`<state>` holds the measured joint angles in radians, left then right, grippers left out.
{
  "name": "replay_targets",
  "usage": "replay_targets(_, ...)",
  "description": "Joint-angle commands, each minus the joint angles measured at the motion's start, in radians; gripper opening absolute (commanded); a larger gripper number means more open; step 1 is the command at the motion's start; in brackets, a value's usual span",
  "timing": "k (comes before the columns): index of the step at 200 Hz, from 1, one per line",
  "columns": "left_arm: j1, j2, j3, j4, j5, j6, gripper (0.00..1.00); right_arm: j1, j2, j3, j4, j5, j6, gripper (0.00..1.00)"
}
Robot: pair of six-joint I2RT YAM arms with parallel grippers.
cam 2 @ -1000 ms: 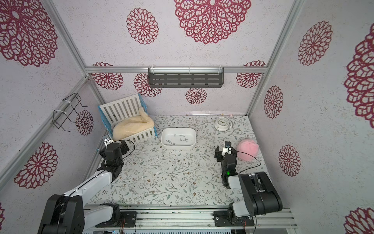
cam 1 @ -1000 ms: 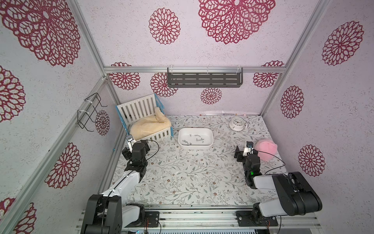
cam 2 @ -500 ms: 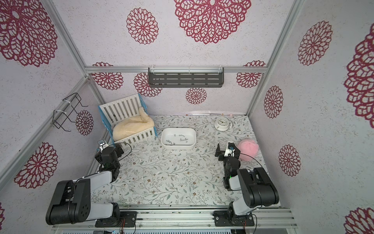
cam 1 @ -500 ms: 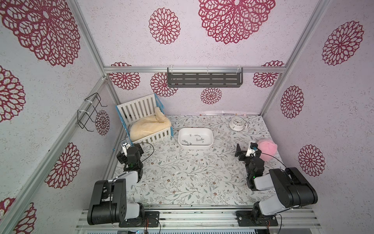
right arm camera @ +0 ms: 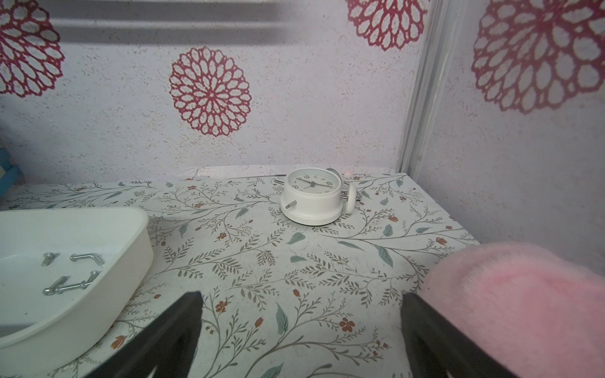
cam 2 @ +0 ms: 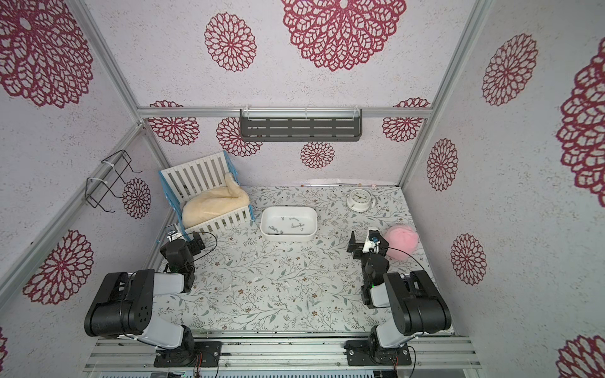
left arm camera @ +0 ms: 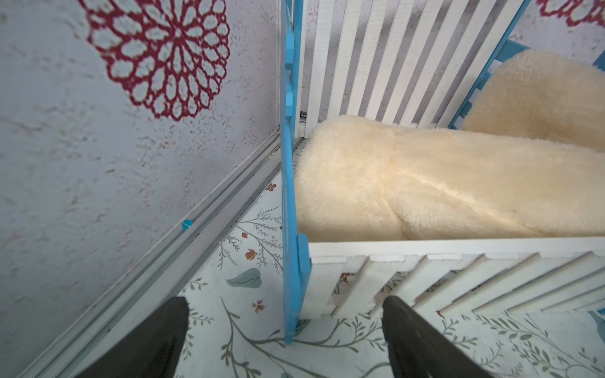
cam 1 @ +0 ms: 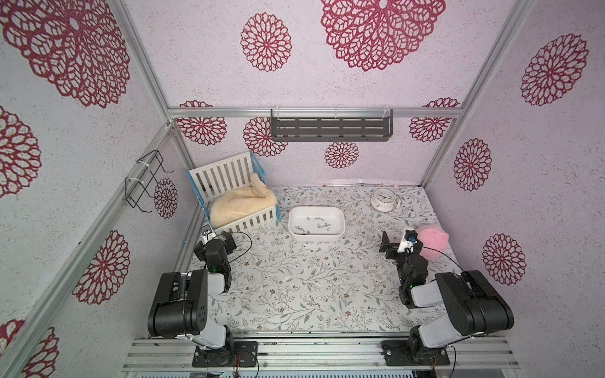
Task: Put the screws on the desktop into the storage box
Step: Reset both arms
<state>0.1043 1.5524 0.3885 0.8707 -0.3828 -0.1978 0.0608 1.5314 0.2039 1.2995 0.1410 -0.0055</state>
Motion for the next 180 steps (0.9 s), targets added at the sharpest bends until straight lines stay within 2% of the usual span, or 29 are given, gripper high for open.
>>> replay_targets(1, -0.009, -0.002, 0.013, 0.039, 0.007, 0.020, 0.97, -0.003, -0.001, 0.002, 0.037, -0.003, 0.007, 0.99)
replay_targets(180, -0.028, -0.002, 0.015, 0.039, -0.034, 0.035, 0.97, 0.001, 0.001, 0.005, 0.035, 0.003, 0.006, 0.99)
